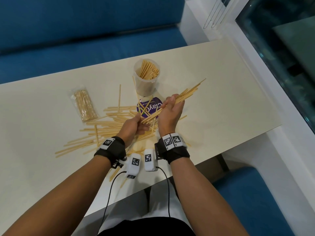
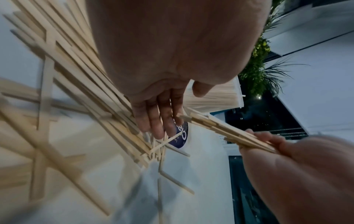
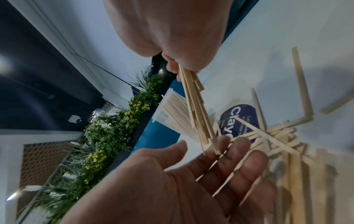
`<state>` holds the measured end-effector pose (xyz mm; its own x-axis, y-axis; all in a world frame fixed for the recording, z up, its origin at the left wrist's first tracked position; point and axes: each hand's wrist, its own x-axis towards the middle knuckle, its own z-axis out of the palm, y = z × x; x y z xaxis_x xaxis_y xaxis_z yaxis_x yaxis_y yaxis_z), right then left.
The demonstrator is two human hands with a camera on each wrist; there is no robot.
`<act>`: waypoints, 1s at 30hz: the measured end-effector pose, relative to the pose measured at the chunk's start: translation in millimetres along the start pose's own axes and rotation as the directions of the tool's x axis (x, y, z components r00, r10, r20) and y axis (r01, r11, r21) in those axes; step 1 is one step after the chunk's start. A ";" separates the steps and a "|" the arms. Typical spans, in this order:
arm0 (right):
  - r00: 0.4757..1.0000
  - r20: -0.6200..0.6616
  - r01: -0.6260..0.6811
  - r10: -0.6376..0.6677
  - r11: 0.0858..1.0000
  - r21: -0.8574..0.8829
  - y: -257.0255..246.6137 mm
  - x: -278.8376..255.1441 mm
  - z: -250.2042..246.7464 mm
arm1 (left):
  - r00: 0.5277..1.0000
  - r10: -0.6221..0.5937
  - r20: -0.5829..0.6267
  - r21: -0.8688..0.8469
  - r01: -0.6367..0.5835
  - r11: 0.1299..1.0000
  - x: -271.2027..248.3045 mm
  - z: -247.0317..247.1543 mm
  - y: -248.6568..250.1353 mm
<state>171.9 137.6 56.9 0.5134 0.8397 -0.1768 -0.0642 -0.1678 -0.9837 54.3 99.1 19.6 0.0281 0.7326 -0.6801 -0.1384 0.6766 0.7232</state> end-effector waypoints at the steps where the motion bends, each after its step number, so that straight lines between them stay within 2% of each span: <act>1: 1.000 -0.001 0.010 -0.010 1.000 0.000 -1.3 0.2 1.1 | 1.000 0.005 0.025 0.030 -0.006 1.000 0.0 0.0 1.3; 5: 1.000 0.001 0.003 -0.003 1.000 0.014 -5.1 3.9 3.2 | 0.997 0.012 0.077 0.041 -0.015 0.999 0.5 -3.2 3.0; 9: 0.999 0.031 0.005 -0.006 1.000 0.031 -9.1 0.5 4.9 | 0.991 -0.035 0.130 -0.218 0.063 0.974 -1.1 -1.4 6.1; 11: 0.997 0.072 0.018 -0.019 1.000 0.022 -10.0 -8.0 5.3 | 0.986 -0.061 0.156 -0.359 0.114 0.926 -1.7 2.2 11.4; 14: 0.982 0.162 0.096 -0.096 0.995 0.004 -11.4 -20.0 5.9 | 0.958 -0.112 0.262 -0.486 0.231 0.843 -4.6 4.6 18.9; 18: 0.919 0.326 0.218 -0.223 0.974 0.053 -18.3 -30.5 4.0 | 0.913 -0.147 0.380 -0.519 0.343 0.783 -8.7 -2.6 27.8; 21: 0.882 0.389 0.272 -0.265 0.962 0.038 -20.1 -35.6 -0.2 | 0.890 -0.158 0.428 -0.542 0.393 0.743 -10.3 -9.3 27.5; 30: 0.875 0.430 0.258 -0.222 0.966 -0.026 -17.1 -47.3 -1.3 | 0.863 -0.165 0.478 -0.558 0.444 0.701 -19.2 -7.2 28.4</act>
<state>149.8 100.1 82.2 0.0957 0.9942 0.0496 0.0926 0.0407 -0.9949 42.7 103.7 52.3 0.5202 0.5554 -0.6488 -0.6373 0.7582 0.1381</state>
